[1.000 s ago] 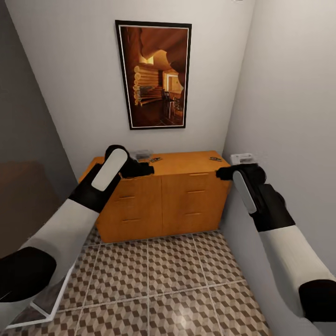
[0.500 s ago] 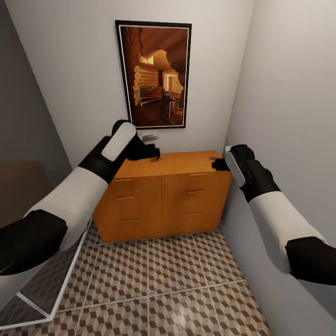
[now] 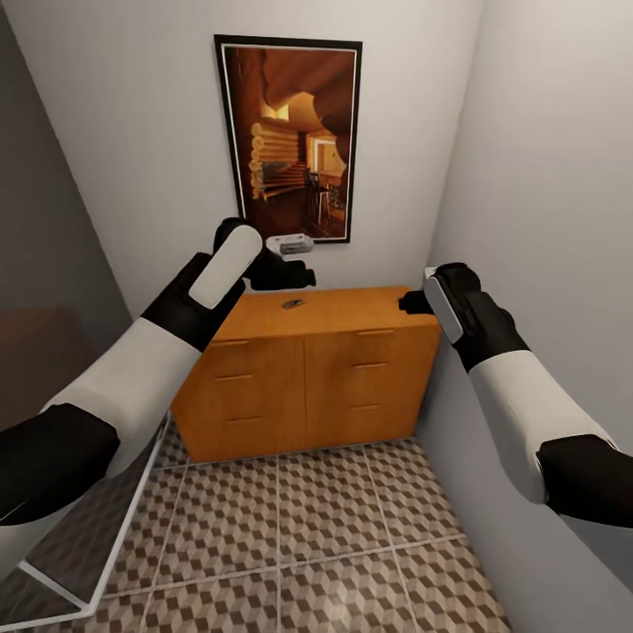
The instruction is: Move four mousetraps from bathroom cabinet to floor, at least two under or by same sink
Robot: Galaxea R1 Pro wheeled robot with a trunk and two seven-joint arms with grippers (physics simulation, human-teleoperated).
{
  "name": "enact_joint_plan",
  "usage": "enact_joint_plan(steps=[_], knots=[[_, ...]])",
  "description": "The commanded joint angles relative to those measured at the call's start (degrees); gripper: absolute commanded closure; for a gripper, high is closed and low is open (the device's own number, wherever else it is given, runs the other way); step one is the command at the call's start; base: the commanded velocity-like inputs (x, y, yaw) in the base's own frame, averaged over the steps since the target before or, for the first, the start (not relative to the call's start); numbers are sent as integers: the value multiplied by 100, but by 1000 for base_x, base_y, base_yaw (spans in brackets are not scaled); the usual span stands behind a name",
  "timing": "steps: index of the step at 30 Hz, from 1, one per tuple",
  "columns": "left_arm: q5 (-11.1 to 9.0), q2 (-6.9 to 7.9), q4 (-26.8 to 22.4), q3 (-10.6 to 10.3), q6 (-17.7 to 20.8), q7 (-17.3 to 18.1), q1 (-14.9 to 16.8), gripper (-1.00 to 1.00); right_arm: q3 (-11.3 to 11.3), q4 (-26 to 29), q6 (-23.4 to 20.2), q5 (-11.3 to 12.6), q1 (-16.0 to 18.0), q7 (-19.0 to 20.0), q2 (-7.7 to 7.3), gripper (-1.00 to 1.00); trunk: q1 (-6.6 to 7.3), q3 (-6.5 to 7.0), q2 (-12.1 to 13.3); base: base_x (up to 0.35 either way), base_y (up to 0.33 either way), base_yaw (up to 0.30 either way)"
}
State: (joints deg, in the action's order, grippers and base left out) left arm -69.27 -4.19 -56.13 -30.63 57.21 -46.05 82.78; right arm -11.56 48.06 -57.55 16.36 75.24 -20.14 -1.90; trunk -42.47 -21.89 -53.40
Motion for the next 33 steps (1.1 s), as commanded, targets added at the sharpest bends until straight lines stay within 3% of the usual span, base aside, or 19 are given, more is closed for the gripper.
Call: enact_joint_plan(steps=[1, 23, 26, 27, 28, 29, 32, 33], knots=[[-58, -4, -10, -16, 4, -57, 6, -100, -28, 4, -17, 60, 7, -53, -7, -100, -4, -7, -5, 292, 0, 0], [-69, 47, 14, -86, 89, -11, -11, -100, -42, 8, -36, 60, 8, -52, 5, -100, -4, -7, -5, 331, 0, 0], [-72, 110, 11, -466, 109, -10, -28, -100, -58, -14, -43, 60, 7, -52, 6, -100, -4, -7, -5, 194, 0, 0], [-76, 166, 9, -673, 118, -10, -30, -100, -61, -31, -44, 60, 7, -52, 6, -100, -4, -7, -5, 88, 0, 0], [-139, 252, 11, -1050, 127, 5, -32, -100, -65, -112, -45, 60, 6, -52, 6, -100, -4, -7, -5, 36, 0, 0], [-181, 269, 14, -1120, 128, 11, -34, -100, -67, -147, -45, 60, 7, -52, 7, -100, -4, -7, -5, 29, 0, 0], [-579, 331, 96, -1357, 130, 34, -66, -100, -81, -408, -44, 60, 7, -52, 21, -100, -4, -7, -5, 14, 0, 0], [-1050, 364, 244, -1523, 117, 41, -80, -100, -90, -668, -39, 60, 3, -37, 36, -100, -4, -7, -5, 3, 0, 0]])
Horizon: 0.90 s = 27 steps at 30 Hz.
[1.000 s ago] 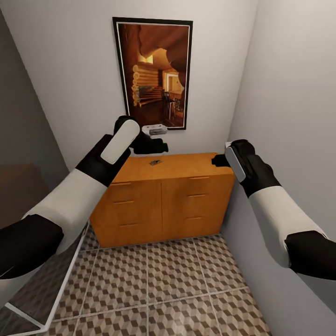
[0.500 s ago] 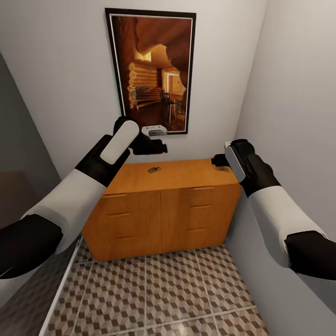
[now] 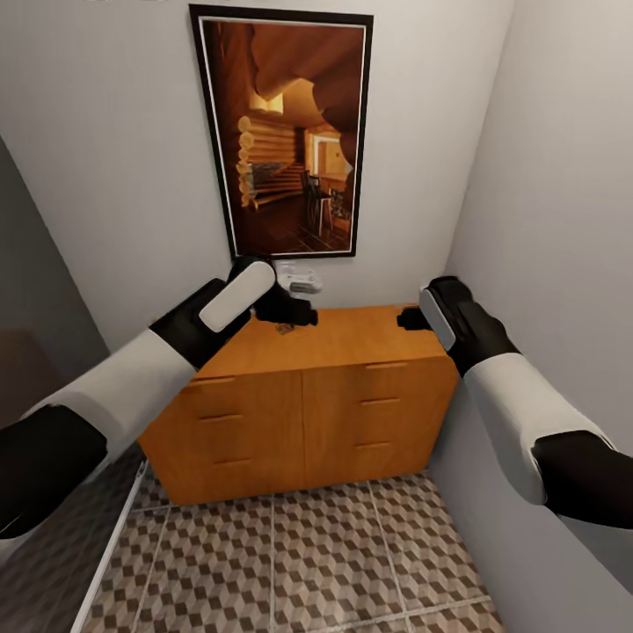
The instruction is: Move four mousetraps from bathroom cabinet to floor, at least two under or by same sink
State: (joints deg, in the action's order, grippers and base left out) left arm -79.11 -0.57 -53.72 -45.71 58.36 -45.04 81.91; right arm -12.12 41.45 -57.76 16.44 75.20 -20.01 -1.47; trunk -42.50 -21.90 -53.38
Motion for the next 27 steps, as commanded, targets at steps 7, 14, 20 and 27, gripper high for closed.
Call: enact_joint_plan(steps=[7, 14, 20, 27], knots=[[-393, 19, 81, -838, 16, -45, 1, -100, -38, -179, -16, 52, 4, -16, 179, -100, 0, -6, -7, 1, 0, 0], [-431, 17, 50, -1118, 25, -41, 1, -100, -41, -188, -16, 45, 4, -20, 478, -100, 0, -6, -7, 0, 0, 0], [-635, 28, 30, -1137, 26, -40, 13, -100, -44, -197, -16, 43, 4, -24, 545, -100, 0, -6, -7, 0, 0, 0], [-1244, 142, -110, -1134, 26, -40, 104, -100, -45, -261, -16, 43, 4, -27, 552, -100, 0, -6, -7, 3, 12, 0]])
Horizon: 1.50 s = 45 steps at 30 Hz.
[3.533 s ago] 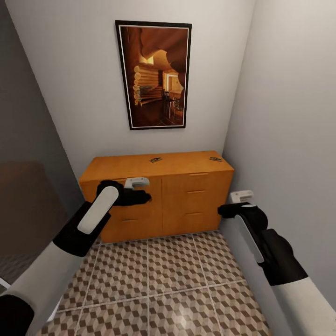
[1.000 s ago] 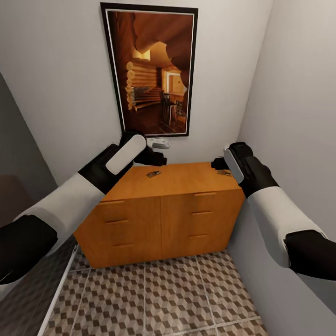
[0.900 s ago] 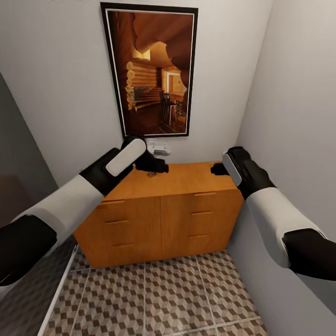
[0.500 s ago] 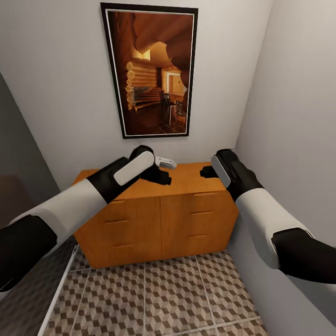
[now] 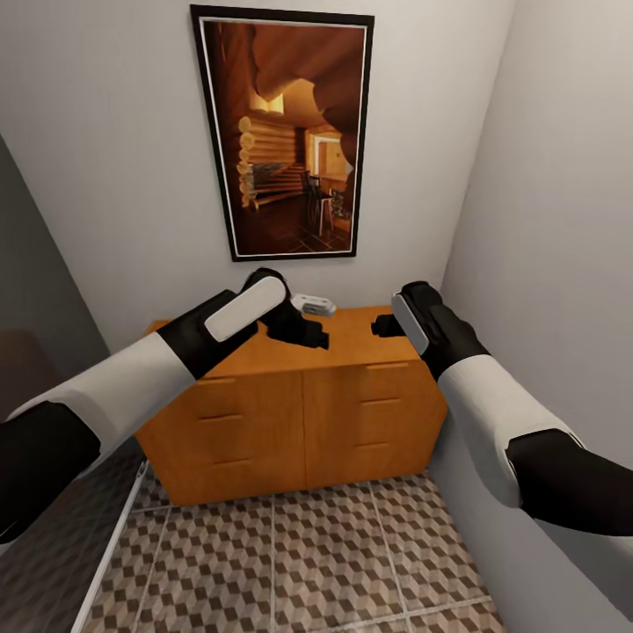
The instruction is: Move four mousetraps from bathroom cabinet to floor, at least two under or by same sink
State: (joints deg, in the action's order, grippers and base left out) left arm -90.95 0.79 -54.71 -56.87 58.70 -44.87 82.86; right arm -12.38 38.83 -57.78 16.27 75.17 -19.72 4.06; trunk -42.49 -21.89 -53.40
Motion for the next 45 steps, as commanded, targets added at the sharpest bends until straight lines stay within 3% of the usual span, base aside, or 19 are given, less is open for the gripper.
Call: enact_joint_plan(steps=[1, 26, 30, 34, 38, 45], knots=[[-109, 23, -49, -20, -8, -57, 20, -100, -19, -5, -14, 60, 6, -57, -2, -100, -1, -8, -5, 48, 124, 0], [-195, 104, -253, -17, -8, -57, 45, -100, -18, 37, -18, 60, 6, -54, -43, -100, -1, -8, -5, 57, 93, 0], [-195, 284, -251, -2, -8, -57, 58, -100, -14, 60, -21, 60, 6, -51, -41, -100, -1, -8, -5, 191, 189, 0], [-199, 525, -246, 174, -15, -57, 63, -100, -11, 19, -17, 60, 6, -50, -10, -100, -1, -8, -5, 234, 217, 0], [-197, 619, -221, 379, -16, -57, 63, -100, -14, -6, -15, 60, 6, -50, 7, -100, -1, -8, -5, 248, 226, 0], [-188, 673, -223, 493, -17, -57, 70, -100, -13, -15, -14, 60, 6, -50, 11, -100, -1, -8, -5, 249, 224, 0]])
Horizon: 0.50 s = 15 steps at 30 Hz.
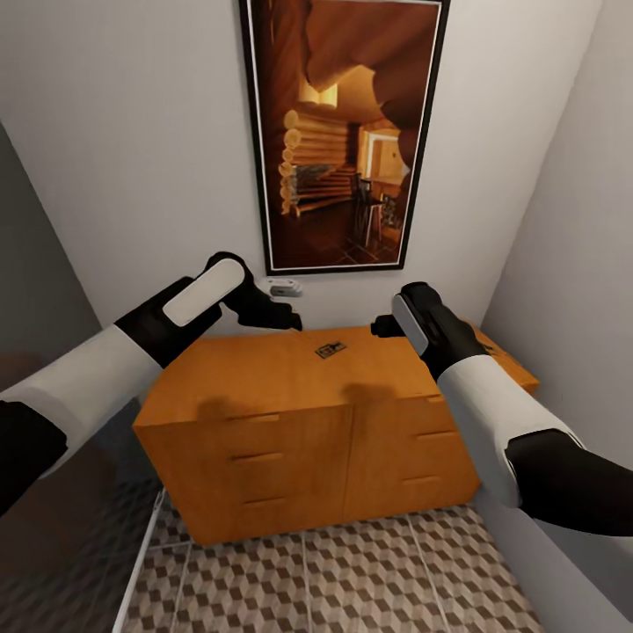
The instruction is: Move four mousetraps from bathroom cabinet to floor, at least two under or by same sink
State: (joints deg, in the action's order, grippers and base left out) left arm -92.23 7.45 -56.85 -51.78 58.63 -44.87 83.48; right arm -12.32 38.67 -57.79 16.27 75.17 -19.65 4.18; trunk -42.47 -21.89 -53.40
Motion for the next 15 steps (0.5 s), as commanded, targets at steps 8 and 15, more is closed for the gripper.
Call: enact_joint_plan(steps=[8, 15], knots=[[-59, 9, -102, -5, -9, -57, 6, -100, -16, -7, -13, 61, 5, -56, -4, -100, -3, -8, -5, 102, 89, 0], [-62, 0, -336, -40, -13, -57, -5, -100, -16, -8, -13, 61, 0, -56, -10, -100, -3, -8, -5, 42, 13, 0]])
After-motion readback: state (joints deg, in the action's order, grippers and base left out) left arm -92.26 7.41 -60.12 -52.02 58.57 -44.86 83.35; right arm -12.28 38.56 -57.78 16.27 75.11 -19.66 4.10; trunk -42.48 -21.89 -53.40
